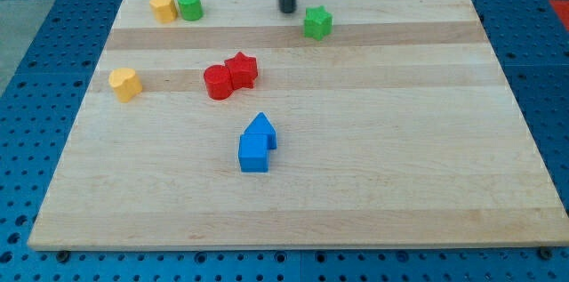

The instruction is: Nudge the green star a bit left

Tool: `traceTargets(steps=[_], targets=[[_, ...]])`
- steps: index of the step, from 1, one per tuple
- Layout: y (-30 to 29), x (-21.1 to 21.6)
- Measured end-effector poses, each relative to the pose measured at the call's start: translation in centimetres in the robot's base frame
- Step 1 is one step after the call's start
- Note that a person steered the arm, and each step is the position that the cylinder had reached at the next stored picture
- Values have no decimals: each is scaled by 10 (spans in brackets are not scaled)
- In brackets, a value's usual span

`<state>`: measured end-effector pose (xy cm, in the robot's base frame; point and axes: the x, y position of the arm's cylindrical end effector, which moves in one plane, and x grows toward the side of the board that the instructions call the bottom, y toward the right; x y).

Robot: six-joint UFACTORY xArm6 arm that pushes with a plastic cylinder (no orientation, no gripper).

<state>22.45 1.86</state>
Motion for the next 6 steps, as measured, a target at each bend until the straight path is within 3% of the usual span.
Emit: traceTargets(steps=[1, 2, 6], targets=[[70, 5], [87, 37], [24, 50]])
